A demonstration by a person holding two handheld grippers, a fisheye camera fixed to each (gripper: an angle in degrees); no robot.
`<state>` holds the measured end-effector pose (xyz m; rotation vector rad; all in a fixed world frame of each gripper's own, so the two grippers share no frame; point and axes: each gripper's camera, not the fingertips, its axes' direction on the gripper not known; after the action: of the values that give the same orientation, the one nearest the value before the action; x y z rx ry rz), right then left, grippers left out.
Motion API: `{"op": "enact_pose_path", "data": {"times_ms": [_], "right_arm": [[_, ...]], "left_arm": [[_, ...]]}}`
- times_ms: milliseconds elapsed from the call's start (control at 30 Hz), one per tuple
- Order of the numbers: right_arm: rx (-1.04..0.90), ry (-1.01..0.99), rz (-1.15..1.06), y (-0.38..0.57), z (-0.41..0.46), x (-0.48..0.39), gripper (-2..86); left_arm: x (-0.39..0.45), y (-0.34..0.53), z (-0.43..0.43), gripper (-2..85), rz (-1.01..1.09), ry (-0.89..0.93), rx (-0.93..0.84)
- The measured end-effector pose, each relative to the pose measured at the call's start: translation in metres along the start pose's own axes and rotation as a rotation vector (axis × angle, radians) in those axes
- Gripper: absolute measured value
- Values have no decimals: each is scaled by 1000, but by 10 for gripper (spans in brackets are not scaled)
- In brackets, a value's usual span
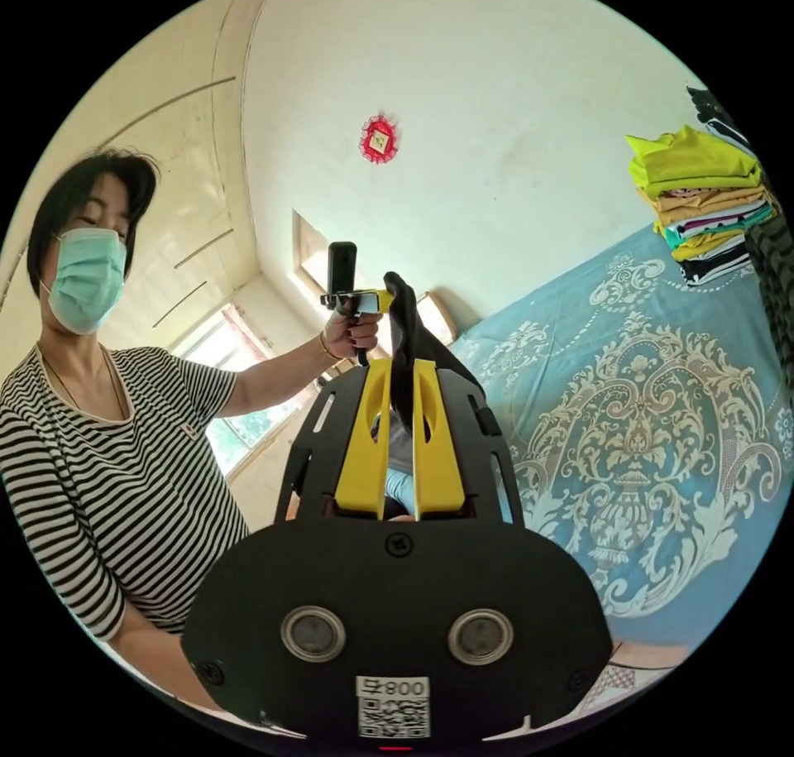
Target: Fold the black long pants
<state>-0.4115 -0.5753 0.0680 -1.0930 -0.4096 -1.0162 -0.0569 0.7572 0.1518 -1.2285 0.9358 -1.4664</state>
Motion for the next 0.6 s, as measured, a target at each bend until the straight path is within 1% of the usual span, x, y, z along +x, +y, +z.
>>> {"op": "enact_pose_path", "data": {"times_ms": [67,200,300,400,600], "right_arm": [[-9,49,8,1,12,-13,28],[-30,72,2,-2,46,-34,25],[-59,60,-25,-9,92,-52,25],[-104,32,-49,-19,150,-66,25],[-223,-48,-82,-28,288,-79,24]], "left_arm": [[5,3,16,17,21,-4,10],[12,16,29,23,42,-23,18],[14,38,31,29,37,-34,38],[14,72,26,35,18,-47,71],[9,167,7,43,-64,-43,168]]}}
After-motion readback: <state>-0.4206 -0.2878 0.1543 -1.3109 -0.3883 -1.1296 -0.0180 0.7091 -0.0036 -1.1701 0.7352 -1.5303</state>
